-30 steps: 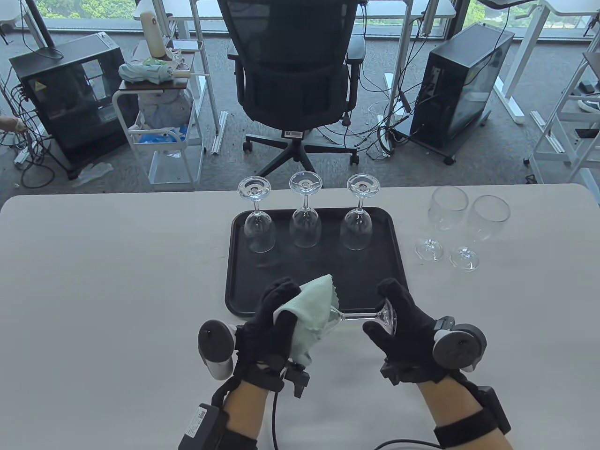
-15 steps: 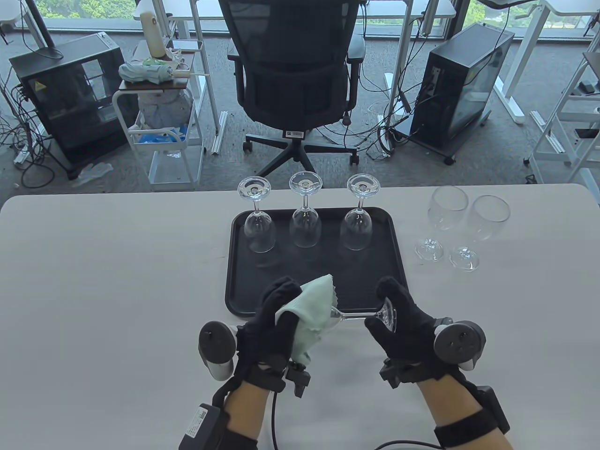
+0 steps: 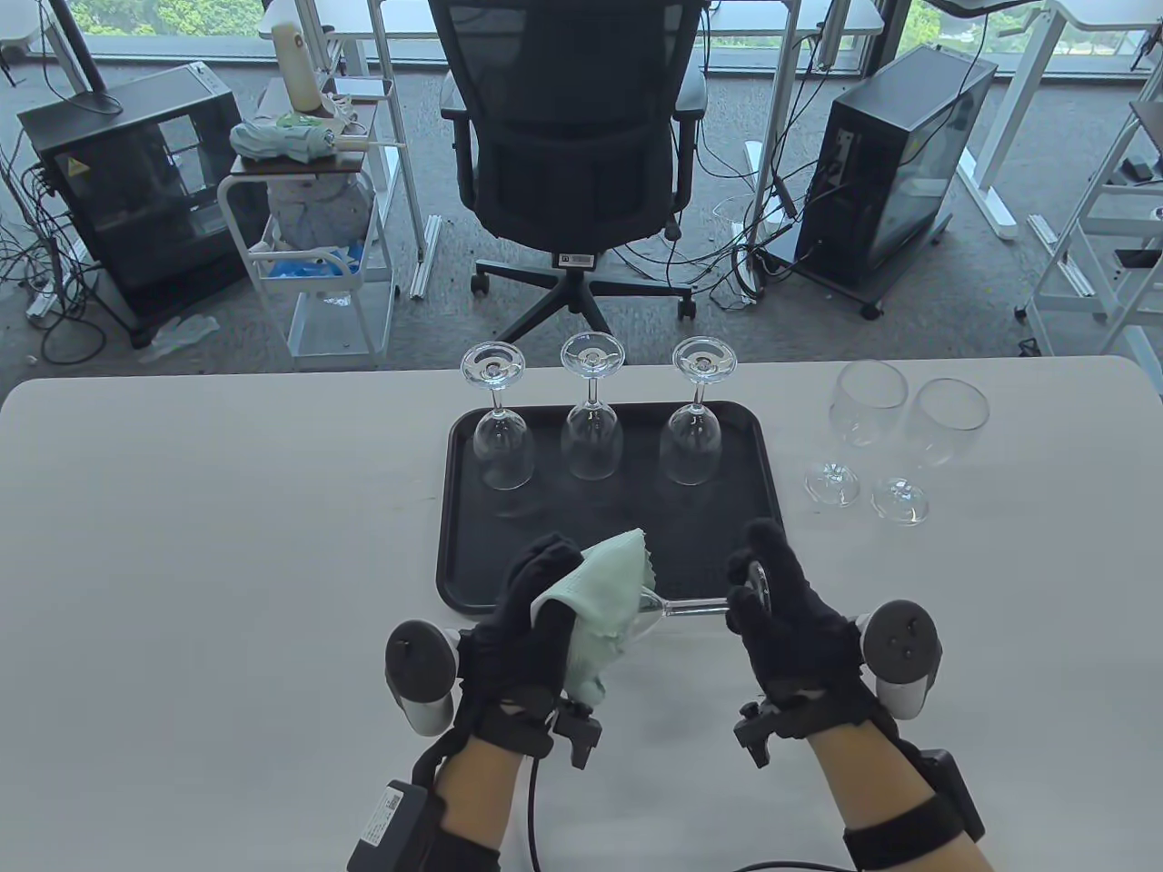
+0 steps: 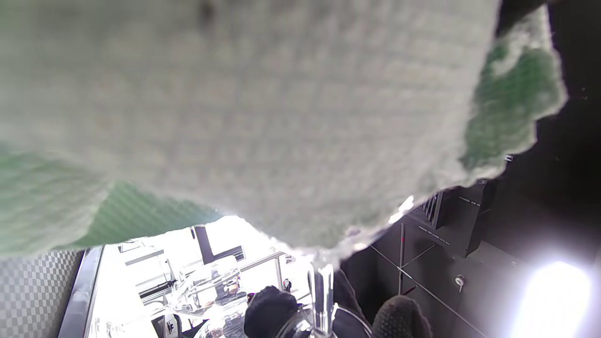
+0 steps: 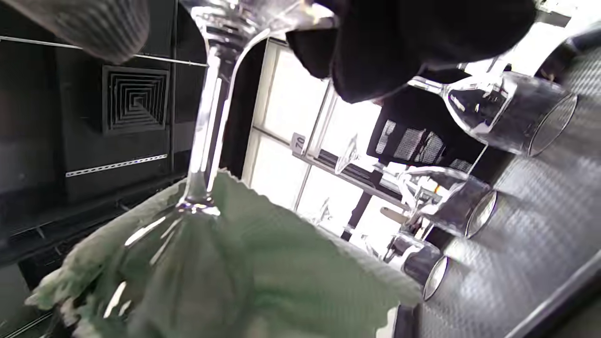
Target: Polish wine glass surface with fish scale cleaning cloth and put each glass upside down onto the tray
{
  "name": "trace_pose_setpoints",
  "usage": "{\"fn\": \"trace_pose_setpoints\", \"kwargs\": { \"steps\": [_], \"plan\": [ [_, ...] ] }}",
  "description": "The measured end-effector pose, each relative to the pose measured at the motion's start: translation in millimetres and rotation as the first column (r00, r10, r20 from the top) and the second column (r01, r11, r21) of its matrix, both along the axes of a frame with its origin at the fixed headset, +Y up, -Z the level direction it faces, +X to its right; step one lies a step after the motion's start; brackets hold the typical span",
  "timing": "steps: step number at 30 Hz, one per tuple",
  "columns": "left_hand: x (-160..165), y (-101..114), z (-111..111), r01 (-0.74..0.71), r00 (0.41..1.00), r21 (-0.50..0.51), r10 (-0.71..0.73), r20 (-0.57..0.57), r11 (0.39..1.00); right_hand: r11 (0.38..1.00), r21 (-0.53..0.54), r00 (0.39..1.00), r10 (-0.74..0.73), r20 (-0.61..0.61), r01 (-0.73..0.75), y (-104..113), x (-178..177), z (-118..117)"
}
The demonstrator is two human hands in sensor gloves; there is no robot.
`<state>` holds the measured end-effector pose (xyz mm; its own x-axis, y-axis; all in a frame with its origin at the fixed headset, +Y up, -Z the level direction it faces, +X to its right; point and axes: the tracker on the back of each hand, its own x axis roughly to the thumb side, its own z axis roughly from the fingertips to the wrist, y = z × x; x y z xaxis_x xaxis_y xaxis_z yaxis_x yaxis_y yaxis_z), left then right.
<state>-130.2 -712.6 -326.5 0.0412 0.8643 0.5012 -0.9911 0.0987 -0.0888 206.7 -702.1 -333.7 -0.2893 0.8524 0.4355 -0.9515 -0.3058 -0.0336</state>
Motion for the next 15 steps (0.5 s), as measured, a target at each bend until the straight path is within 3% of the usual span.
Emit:
{"fn": "trace_pose_setpoints", "kwargs": {
  "steps": [4,6,8,11,15],
  "plan": [
    [-4.6,0.4,-1.2,-0.034,0.999,-0.018,0.033,-0.033,0.999,1.0,0.019,0.996,-0.007,0.094,0.005,24.4,21.3,3.4],
    [-6.9,1.0,-1.2,-0.044,0.998,-0.018,0.043,-0.04,0.999,0.983,0.088,0.969,0.14,0.205,-0.16,39.9,24.7,8.9],
    [-8.9,2.0,-1.4,-0.045,0.998,-0.013,0.044,-0.048,0.999,0.884,0.205,0.87,0.33,0.366,-0.421,53.4,17.9,11.4],
    [-11.6,3.2,-0.9,-0.057,0.997,-0.01,0.057,-0.055,0.998,0.708,0.16,0.686,0.56,0.465,-0.687,61.3,-3.3,0.8],
    [-12.8,3.8,-0.5,-0.06,0.997,-0.007,0.06,-0.058,0.998,0.585,0.091,0.552,0.687,0.472,-0.806,58.5,-18.3,-23.0]
  ]
}}
